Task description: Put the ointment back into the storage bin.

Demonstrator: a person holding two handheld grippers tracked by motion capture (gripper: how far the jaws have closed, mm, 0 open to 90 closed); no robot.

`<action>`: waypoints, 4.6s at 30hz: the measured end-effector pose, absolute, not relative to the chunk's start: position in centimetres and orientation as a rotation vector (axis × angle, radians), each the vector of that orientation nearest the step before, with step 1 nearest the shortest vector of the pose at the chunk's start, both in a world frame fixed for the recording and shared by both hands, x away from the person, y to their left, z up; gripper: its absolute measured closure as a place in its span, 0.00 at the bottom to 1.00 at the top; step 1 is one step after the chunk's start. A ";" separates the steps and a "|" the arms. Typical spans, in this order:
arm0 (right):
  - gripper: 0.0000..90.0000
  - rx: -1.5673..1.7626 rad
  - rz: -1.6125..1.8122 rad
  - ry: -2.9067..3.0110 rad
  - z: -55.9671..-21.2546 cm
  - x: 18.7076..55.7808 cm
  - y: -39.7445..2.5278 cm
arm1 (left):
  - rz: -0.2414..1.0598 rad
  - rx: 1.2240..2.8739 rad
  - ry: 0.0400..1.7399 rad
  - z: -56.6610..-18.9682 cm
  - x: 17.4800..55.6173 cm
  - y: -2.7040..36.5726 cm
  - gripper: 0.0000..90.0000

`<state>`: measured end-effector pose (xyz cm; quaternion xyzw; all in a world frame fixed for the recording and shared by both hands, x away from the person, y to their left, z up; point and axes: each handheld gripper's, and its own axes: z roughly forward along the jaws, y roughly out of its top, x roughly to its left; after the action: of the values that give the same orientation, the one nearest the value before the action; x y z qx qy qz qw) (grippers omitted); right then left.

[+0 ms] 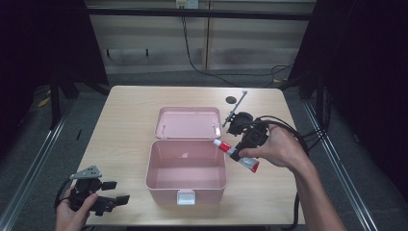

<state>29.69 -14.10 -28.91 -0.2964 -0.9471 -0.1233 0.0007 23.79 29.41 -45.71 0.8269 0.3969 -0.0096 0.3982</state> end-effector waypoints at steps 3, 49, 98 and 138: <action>0.79 -0.914 -0.393 -2.980 -28.8 29.8 -13.5 | -0.024 2.091 1.005 -45.7 23.8 29.4 0.18; 0.79 -0.507 -0.302 -2.984 -33.0 30.7 -3.6 | -0.023 2.091 0.997 -45.6 23.7 29.4 0.18; 0.79 -0.344 -0.196 -2.881 -41.0 30.8 -0.6 | -0.024 2.090 0.996 -45.6 23.7 29.4 0.18; 0.78 -0.292 -0.099 -2.829 -43.6 30.8 0.0 | -0.016 2.094 0.996 -45.6 23.7 29.4 0.19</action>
<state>30.83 -0.03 -43.59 -0.1015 -0.9833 -0.0343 0.1474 23.67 29.40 -45.61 0.8277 0.3938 -0.0065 0.3997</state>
